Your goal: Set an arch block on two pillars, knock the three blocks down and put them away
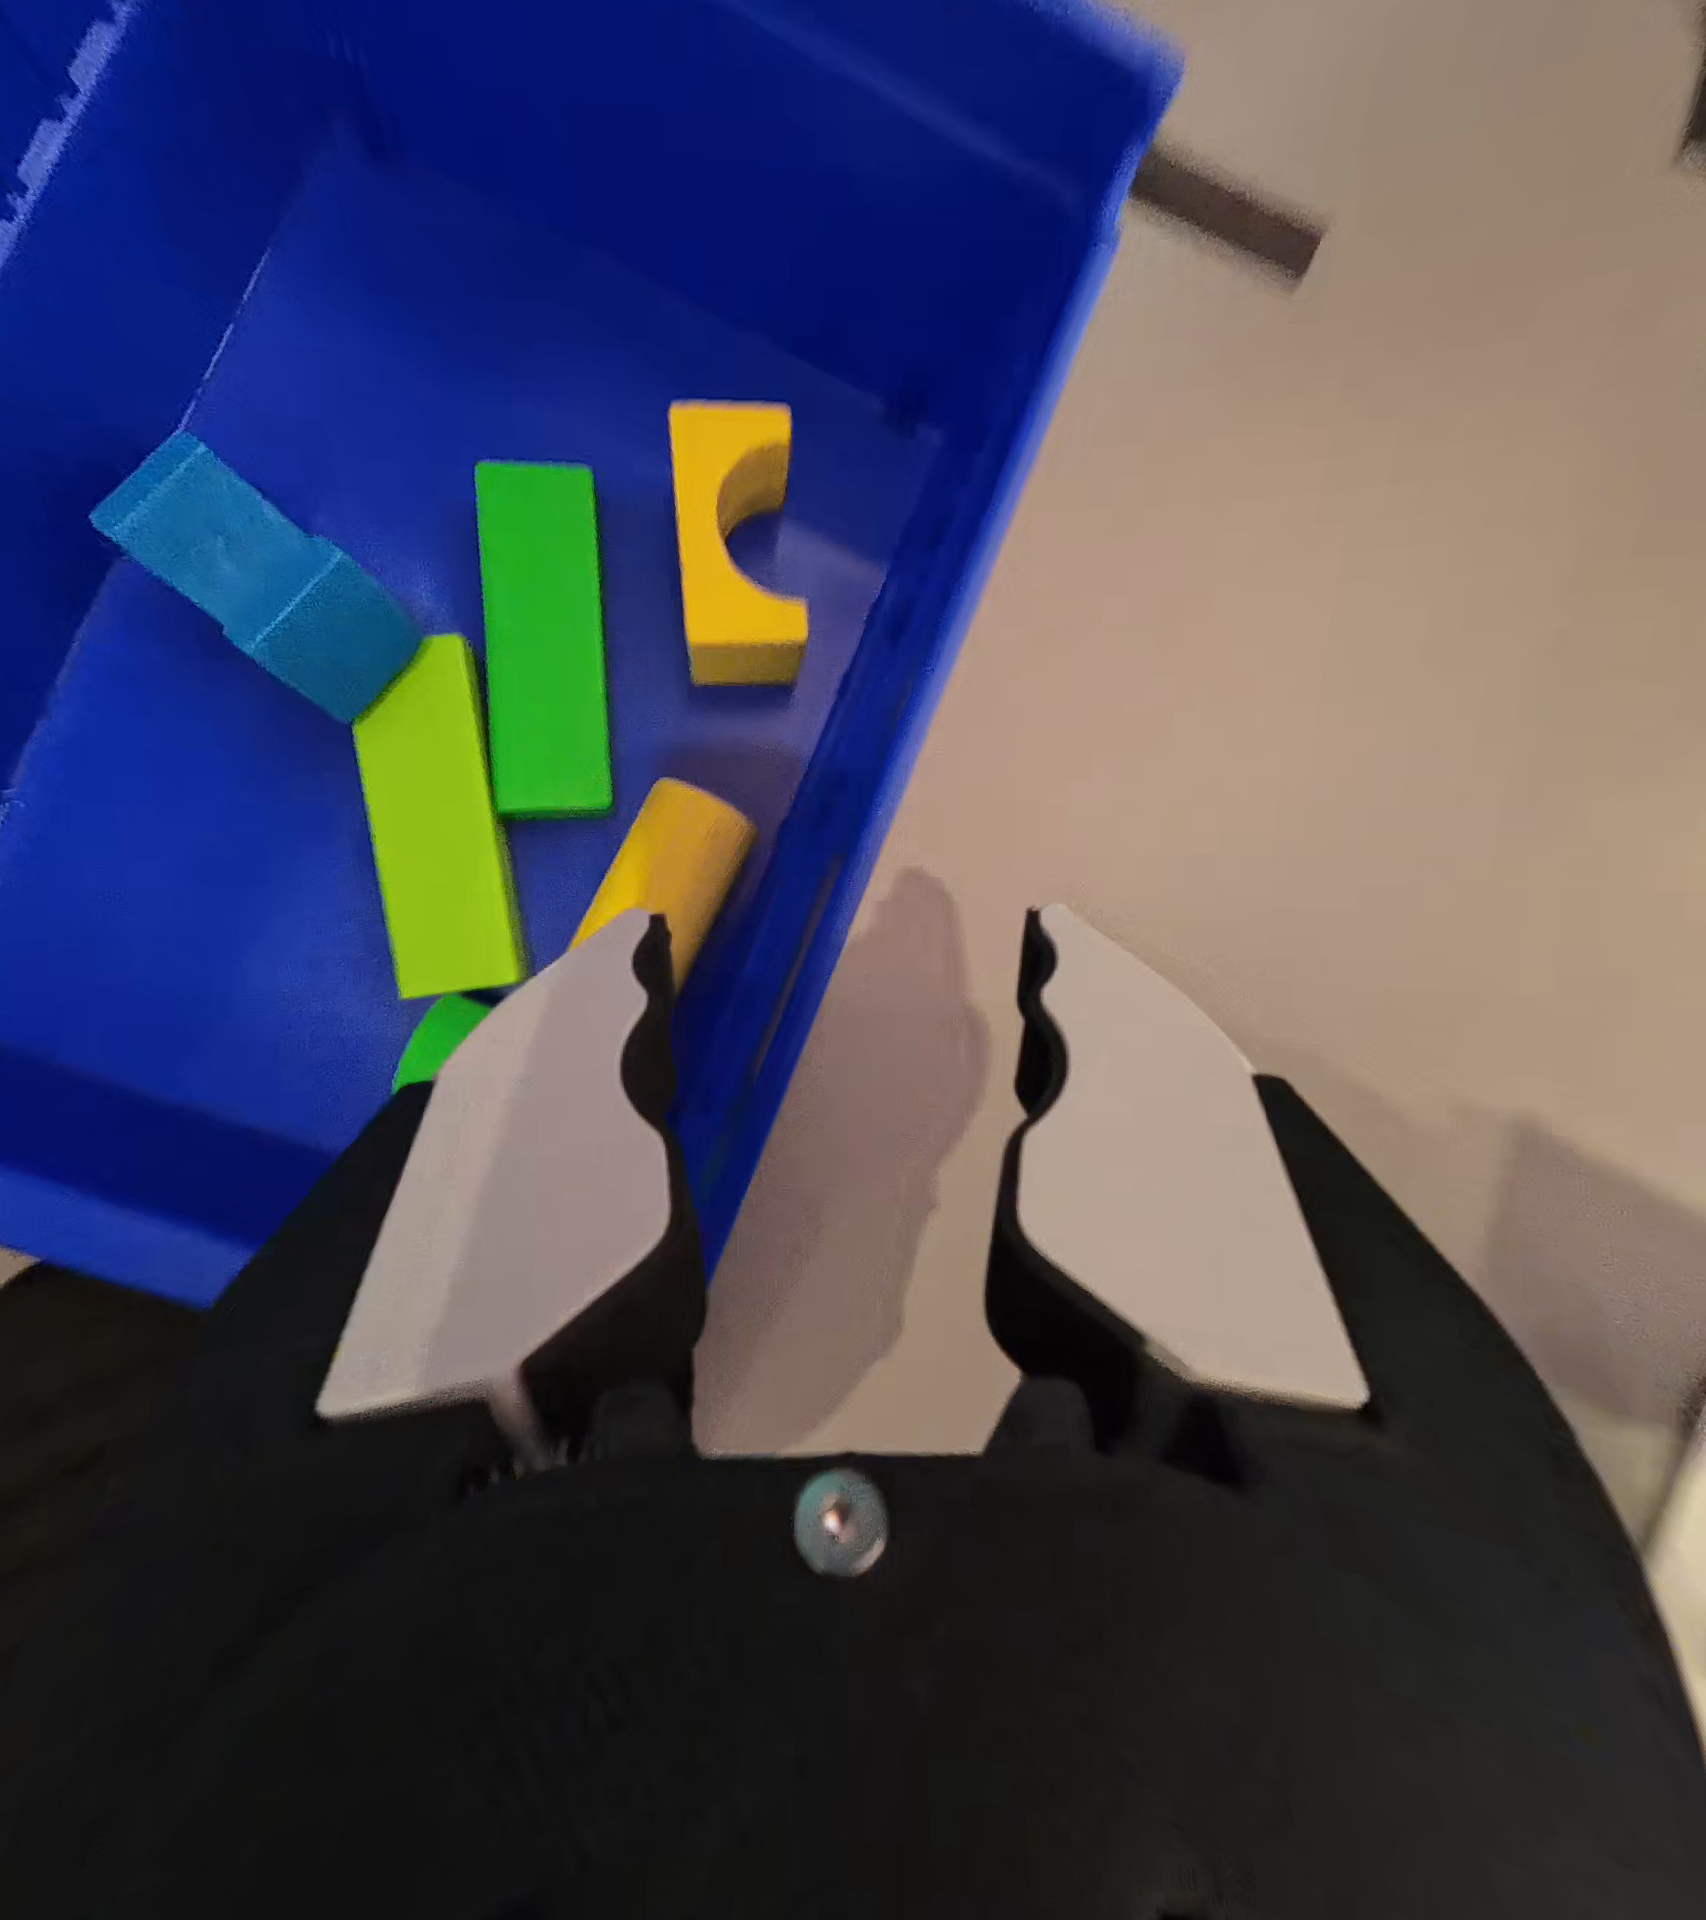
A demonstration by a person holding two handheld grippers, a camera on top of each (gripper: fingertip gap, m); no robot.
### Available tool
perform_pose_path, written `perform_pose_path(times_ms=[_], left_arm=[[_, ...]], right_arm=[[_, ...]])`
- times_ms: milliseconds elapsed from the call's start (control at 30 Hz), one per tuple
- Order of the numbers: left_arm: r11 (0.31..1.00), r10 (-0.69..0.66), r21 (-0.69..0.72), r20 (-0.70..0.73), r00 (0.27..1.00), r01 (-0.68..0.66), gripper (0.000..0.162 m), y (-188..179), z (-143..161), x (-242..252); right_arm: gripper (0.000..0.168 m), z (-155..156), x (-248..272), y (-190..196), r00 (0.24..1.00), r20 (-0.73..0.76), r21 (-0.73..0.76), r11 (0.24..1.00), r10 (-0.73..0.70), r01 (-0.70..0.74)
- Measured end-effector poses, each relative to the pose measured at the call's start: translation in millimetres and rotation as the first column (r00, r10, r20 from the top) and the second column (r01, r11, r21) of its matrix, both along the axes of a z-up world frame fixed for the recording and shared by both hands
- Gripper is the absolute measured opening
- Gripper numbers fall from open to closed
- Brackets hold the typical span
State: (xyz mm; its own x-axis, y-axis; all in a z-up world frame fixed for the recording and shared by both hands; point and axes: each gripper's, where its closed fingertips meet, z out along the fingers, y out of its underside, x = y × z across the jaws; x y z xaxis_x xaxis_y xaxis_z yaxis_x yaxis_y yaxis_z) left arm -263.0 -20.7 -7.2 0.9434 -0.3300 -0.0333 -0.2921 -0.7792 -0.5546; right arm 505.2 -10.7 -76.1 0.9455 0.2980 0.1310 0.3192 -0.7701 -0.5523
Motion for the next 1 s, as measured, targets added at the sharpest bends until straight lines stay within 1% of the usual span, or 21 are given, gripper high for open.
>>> perform_pose_path(times_ms=[33,100,200,233,267,333,367,400,433,467,500,533,600,633,667,767,867,1000], left_arm=[[1.000,0.007,-0.025,0.002,1.000,-0.007,0.083,-2.9,-11.9,-5.5],[0.997,0.015,-0.076,0.015,1.000,-0.013,0.082,-9.6,-32.3,-10.7],[0.985,0.051,-0.167,0.004,0.999,-0.050,0.083,-18.9,-59.2,-20.1],[0.977,0.068,-0.203,-0.015,0.998,-0.070,0.083,-22.5,-68.6,-24.3],[0.965,0.083,-0.245,-0.036,0.996,-0.090,0.082,-27.3,-78.0,-28.1],[0.934,0.097,-0.338,-0.074,0.992,-0.117,0.075,-39.4,-96.6,-34.7],[0.922,0.102,-0.364,-0.099,0.990,-0.132,0.068,-42.6,-104.2,-38.9],[0.913,0.109,-0.380,-0.117,0.987,-0.146,0.052,-44.3,-111.2,-42.0],[0.907,0.115,-0.392,-0.127,0.985,-0.156,0.041,-45.3,-116.3,-43.8],[0.914,0.131,-0.365,-0.142,0.981,-0.176,0.025,-41.4,-116.1,-47.4],[0.911,0.150,-0.368,-0.128,0.980,-0.188,0.018,-41.2,-116.6,-46.8],[0.905,0.171,-0.379,-0.094,0.981,-0.194,0.015,-41.0,-116.3,-43.1],[0.902,0.193,-0.394,0.004,0.981,-0.176,0.007,-38.3,-115.8,-28.4],[0.906,0.196,-0.388,0.037,0.980,-0.167,0.008,-35.5,-115.9,-20.4],[0.914,0.185,-0.374,0.036,0.982,-0.159,0.008,-32.9,-116.1,-13.6],[0.941,0.090,-0.328,-0.005,0.996,-0.087,0.011,-28.4,-116.6,14.8],[0.950,0.015,-0.312,0.016,1.000,-0.009,0.022,-27.1,-116.7,54.4],[0.948,-0.063,-0.311,0.024,0.998,0.068,0.032,-30.2,-116.8,98.9]], right_arm=[[0.065,-7.6,-0.2,-2.9,0.999,-0.040,-0.043,0.999,-0.021,0.019],[0.063,-20.4,0.2,-5.2,0.996,-0.068,-0.096,0.994,-0.065,0.058],[0.044,-40.6,-2.5,-14.8,0.990,-0.067,-0.232,0.967,-0.123,0.104],[0.035,-46.8,-1.7,-18.3,0.990,-0.044,-0.277,0.954,-0.133,0.116],[0.031,-51.4,-2.4,-20.2,0.990,-0.028,-0.313,0.942,-0.135,0.120],[0.014,-55.5,-10.1,-21.8,0.989,-0.042,-0.362,0.925,-0.139,0.115],[0.015,-55.2,-9.0,-21.0,0.987,-0.024,-0.370,0.919,-0.156,0.137],[0.014,-55.3,-9.3,-21.1,0.986,-0.018,-0.381,0.913,-0.166,0.147],[0.013,-55.2,-10.7,-21.1,0.983,-0.029,-0.392,0.907,-0.181,0.155],[0.010,-55.3,-13.9,-21.5,0.978,-0.057,-0.407,0.899,-0.198,0.158],[0.009,-55.1,-17.6,-21.9,0.973,-0.089,-0.421,0.893,-0.214,0.158],[0.008,-55.3,-20.4,-22.5,0.971,-0.102,-0.429,0.891,-0.215,0.152],[0.010,-55.2,-24.8,-24.5,0.977,-0.076,-0.436,0.888,-0.202,0.149],[0.010,-55.1,-28.9,-25.3,0.978,-0.064,-0.440,0.886,-0.197,0.149],[0.010,-54.9,-35.3,-25.3,0.978,-0.068,-0.445,0.884,-0.195,0.146],[0.010,-54.8,-58.8,-19.6,0.981,-0.067,-0.439,0.889,-0.180,0.133],[0.011,-54.6,-85.6,-14.4,0.986,-0.066,-0.433,0.895,-0.151,0.108],[0.010,-54.5,-124.3,-10.5,0.993,-0.073,-0.432,0.900,-0.094,0.054]])
